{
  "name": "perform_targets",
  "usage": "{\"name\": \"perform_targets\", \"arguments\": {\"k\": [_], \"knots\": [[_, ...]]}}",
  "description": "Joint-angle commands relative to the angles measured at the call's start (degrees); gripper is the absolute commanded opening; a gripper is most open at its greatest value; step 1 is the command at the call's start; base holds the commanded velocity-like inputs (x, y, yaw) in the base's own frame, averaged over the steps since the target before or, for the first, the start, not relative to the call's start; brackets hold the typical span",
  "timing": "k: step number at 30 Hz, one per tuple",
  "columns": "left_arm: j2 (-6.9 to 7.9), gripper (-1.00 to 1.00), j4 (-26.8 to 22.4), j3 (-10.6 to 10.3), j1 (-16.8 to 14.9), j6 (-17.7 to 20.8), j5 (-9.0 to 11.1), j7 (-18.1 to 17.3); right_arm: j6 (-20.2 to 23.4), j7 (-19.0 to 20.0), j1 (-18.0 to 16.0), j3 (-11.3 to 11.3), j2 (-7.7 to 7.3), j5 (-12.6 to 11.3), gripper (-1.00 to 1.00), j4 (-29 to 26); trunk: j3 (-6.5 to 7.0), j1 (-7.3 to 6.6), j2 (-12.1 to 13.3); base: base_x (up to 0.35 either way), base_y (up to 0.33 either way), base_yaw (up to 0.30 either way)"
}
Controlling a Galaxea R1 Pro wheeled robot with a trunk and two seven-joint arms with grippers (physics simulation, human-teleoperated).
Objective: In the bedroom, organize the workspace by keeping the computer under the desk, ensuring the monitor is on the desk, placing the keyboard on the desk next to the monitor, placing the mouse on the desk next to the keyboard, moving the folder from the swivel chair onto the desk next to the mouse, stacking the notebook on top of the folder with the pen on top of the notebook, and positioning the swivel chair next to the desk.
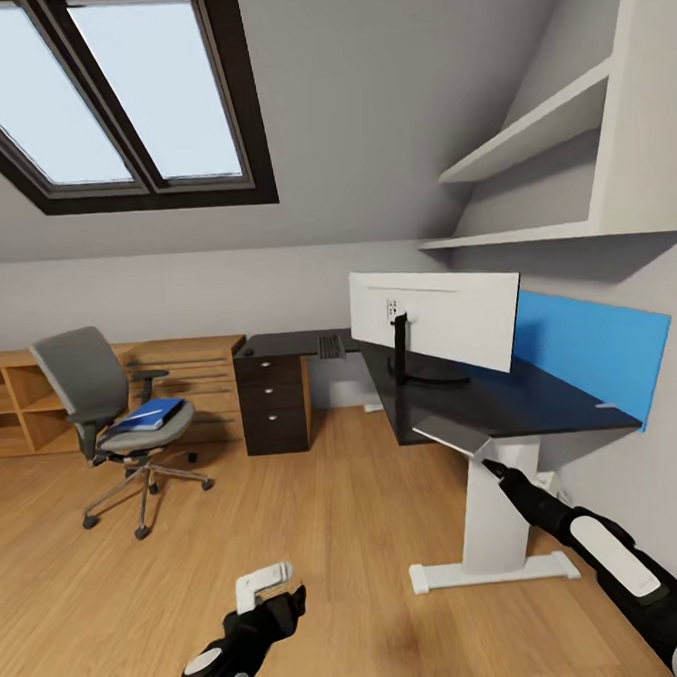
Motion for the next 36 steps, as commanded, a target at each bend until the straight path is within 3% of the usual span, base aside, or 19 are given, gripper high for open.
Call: {"name": "perform_targets", "arguments": {"k": [1, 17, 21, 27, 36], "knots": [[0.0, 1.0, 1.1, -0.2, 0.0, 2.2, 1.2, 0.5, 0.0, 0.3, 0.0, 0.1, -0.12, -0.3, 1.0, 0.1, -0.24, 0.22, -0.4, 0.0, 0.0, 0.0], [0.17, 1.0, 3.6, -0.4, 0.0, 3.8, 1.7, 0.6, 0.0, 1.5, 0.0, 0.1, -0.79, 0.7, 1.0, 0.2, -3.11, 3.74, -6.9, 0.0, 0.0, 0.0], [0.19, 1.0, 3.7, -0.3, 0.0, 3.8, 1.8, 0.7, 0.0, 4.9, 0.0, 0.1, -1.59, 0.7, 1.0, 0.2, -3.83, 4.62, -8.5, 0.0, 0.0, 0.0], [0.16, 1.0, 3.7, -0.4, 0.0, 3.8, 1.8, 0.7, -0.2, 5.9, 0.0, 0.1, -1.68, 0.8, 1.0, 0.2, -4.91, 5.93, -10.9, 0.0, 0.0, 0.0], [0.2, 1.0, 3.8, -0.3, 0.0, 3.8, 1.8, 0.7, -5.6, 5.7, 0.0, 0.0, -1.34, 0.4, 1.0, 1.5, -5.63, 6.81, -12.5, 0.0, 0.0, 0.0]]}}
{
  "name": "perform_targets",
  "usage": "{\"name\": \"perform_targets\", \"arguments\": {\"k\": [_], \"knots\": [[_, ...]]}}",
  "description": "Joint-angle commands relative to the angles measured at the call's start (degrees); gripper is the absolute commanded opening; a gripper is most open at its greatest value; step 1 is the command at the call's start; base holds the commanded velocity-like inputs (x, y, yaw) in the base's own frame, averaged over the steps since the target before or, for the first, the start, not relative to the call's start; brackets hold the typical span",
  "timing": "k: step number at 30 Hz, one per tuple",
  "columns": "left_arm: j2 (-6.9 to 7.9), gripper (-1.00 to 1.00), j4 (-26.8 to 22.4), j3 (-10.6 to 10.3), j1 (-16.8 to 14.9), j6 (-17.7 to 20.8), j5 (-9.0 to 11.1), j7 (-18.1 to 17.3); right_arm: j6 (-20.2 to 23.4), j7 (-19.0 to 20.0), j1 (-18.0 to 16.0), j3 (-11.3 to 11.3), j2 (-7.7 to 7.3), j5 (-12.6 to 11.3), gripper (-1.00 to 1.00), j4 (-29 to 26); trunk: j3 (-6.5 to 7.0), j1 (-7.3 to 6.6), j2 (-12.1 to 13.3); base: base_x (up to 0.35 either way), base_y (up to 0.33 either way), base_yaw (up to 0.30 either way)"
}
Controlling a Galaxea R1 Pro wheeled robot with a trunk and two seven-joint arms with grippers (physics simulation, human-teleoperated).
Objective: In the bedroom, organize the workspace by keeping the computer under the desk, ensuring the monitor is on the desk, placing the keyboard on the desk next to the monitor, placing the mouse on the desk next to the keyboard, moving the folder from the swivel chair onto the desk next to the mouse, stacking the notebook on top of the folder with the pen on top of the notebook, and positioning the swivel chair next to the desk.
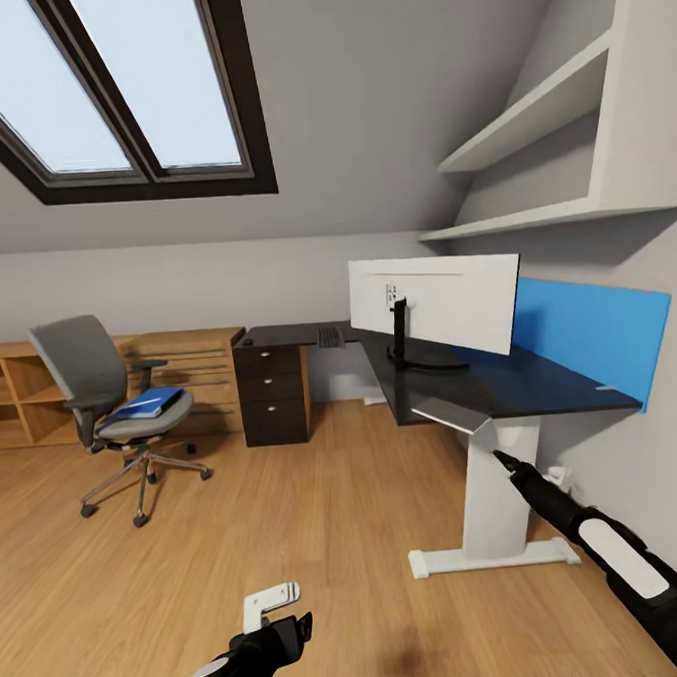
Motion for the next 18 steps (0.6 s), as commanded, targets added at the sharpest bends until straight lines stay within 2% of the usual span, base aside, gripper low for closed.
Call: {"name": "perform_targets", "arguments": {"k": [1, 4, 5, 10, 18], "knots": [[-0.01, 1.0, -0.1, -0.1, 0.0, 0.2, 0.6, 0.5, -0.6, 0.2, 0.0, -1.0, 0.01, -1.9, 1.0, 0.7, -0.24, 0.22, -0.4, 0.0, 0.0, 0.0], [-0.03, 1.0, -0.1, -0.1, 0.0, 0.2, 0.6, 0.5, -0.9, 0.3, 0.0, -2.1, 0.07, -4.5, 1.0, 1.1, -0.78, 0.88, -1.6, 0.0, 0.0, 0.0], [-0.05, 1.0, -0.1, -0.1, 0.0, 0.2, 0.6, 0.6, -1.0, 0.4, 0.0, -2.8, 0.05, -9.6, 1.0, 1.4, -0.78, 0.88, -1.6, 0.0, 0.0, 0.0], [-0.05, 1.0, -0.1, -0.2, 0.0, 0.2, 0.6, 0.3, -1.0, 0.5, 0.0, -3.0, 0.03, -11.5, 1.0, 1.6, -0.78, 0.88, -1.6, 0.0, 0.0, 0.0], [0.08, 1.0, 0.0, -1.4, 0.0, 0.1, 0.5, -0.1, -1.0, 0.4, 0.0, -2.9, 0.1, -12.0, 1.0, 2.2, -0.78, 0.88, -1.6, 0.007, 0.0, 0.0]]}}
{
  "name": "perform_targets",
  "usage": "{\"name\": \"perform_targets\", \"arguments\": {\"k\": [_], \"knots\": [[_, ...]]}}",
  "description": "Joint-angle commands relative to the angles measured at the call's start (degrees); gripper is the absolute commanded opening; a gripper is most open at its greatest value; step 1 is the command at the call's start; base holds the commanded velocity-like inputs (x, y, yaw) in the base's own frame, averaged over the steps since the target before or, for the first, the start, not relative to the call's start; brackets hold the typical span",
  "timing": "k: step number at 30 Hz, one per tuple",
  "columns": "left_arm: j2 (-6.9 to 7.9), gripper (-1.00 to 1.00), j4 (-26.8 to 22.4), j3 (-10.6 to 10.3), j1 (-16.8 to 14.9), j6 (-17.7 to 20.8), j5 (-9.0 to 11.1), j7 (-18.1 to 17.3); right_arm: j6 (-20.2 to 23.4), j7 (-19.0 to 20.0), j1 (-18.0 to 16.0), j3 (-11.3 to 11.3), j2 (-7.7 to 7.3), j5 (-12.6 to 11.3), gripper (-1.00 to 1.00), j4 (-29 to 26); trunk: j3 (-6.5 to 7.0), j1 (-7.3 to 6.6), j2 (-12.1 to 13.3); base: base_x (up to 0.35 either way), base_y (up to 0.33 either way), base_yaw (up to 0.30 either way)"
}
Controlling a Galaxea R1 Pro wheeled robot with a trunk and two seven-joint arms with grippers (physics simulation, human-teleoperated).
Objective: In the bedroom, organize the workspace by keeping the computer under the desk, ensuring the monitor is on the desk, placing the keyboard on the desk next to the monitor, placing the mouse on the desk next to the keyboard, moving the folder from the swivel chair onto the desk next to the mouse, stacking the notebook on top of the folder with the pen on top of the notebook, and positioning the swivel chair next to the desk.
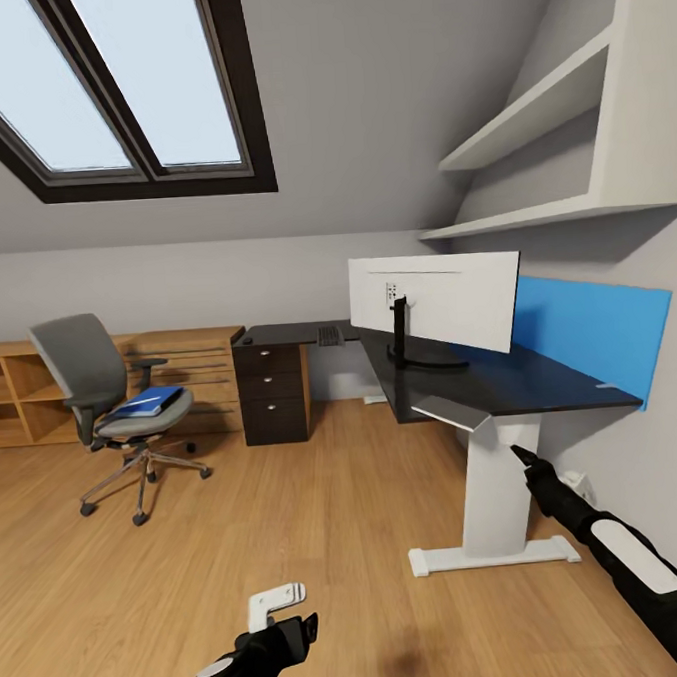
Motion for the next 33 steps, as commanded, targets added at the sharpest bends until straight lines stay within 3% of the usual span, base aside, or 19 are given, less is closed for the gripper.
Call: {"name": "perform_targets", "arguments": {"k": [1, 7, 12, 33], "knots": [[0.01, 1.0, -0.1, -0.2, 0.0, 0.2, 0.6, 0.5, 0.0, 0.2, 0.0, 0.2, -0.06, -0.5, 1.0, 0.1, -0.06, 0.0, 0.0, 0.07, 0.0, 0.0], [0.13, 1.0, -0.1, -0.9, 0.0, 0.2, 0.6, 0.5, 0.0, 0.2, 0.0, 0.2, -0.04, -5.1, 1.0, 0.3, -0.06, 0.0, 0.0, 0.241, 0.0, 0.0], [0.21, 1.0, -0.1, -0.9, 0.0, 0.2, 0.6, 0.7, 0.0, 0.2, 0.0, 0.2, -0.05, -6.5, 1.0, 0.3, -0.06, 0.0, 0.0, 0.3, 0.0, 0.0], [0.22, 1.0, -0.1, -0.8, 0.0, 0.2, 0.6, 0.8, 0.0, 0.2, 0.0, 0.4, 0.43, -6.7, 1.0, 1.7, -0.06, 0.0, 0.0, 0.173, 0.052, 0.0]]}}
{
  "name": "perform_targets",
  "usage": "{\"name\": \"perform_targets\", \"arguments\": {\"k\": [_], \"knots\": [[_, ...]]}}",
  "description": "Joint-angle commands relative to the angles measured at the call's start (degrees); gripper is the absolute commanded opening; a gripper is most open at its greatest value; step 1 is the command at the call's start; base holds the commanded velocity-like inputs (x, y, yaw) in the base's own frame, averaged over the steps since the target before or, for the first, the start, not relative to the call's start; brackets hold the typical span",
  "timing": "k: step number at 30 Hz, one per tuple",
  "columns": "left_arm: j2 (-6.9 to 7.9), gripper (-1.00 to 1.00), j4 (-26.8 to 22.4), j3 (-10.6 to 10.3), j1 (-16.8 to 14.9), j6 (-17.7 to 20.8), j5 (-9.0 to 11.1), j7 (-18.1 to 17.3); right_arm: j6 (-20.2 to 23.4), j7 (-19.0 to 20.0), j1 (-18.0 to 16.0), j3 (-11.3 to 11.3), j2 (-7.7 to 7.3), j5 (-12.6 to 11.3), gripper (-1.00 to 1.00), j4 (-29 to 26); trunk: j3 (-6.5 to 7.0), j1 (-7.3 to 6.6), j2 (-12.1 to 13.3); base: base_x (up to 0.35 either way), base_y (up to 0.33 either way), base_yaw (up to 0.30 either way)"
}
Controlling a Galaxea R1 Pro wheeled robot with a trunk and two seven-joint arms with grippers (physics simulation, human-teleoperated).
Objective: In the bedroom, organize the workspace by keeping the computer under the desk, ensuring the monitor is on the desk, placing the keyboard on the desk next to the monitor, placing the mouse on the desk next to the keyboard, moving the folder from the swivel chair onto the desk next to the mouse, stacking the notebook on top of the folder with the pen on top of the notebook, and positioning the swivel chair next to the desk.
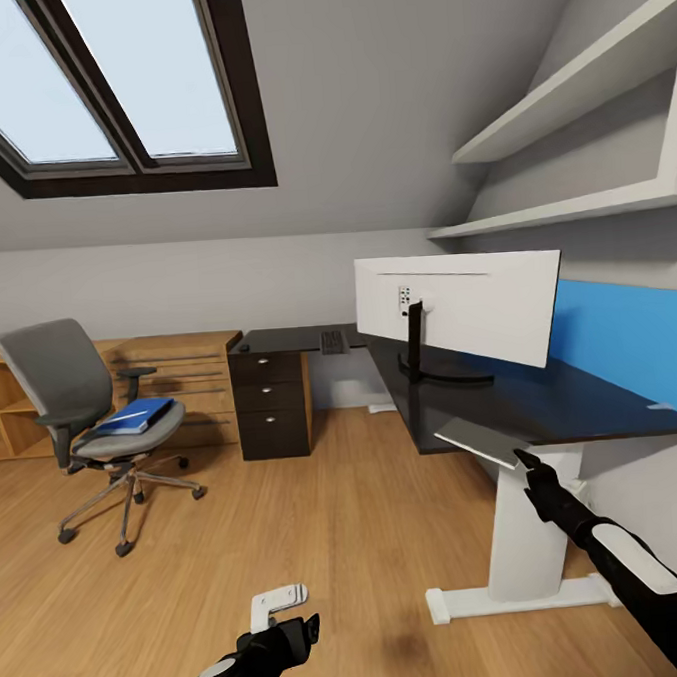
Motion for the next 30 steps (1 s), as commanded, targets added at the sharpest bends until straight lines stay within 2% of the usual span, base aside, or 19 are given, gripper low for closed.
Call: {"name": "perform_targets", "arguments": {"k": [1, 30], "knots": [[0.0, 1.0, -0.1, 0.0, 0.0, 0.2, 0.6, 0.6, 0.0, 0.2, 0.0, 0.2, -0.05, -0.5, 1.0, 0.1, -0.06, 0.01, 0.0, 0.148, 0.075, 0.0], [0.0, 1.0, 0.0, -0.2, 0.0, 0.2, 0.6, 0.5, 0.0, 0.1, 0.0, 0.0, -0.11, -0.6, 1.0, 0.1, -0.06, 0.01, 0.0, 0.072, 0.008, 0.0]]}}
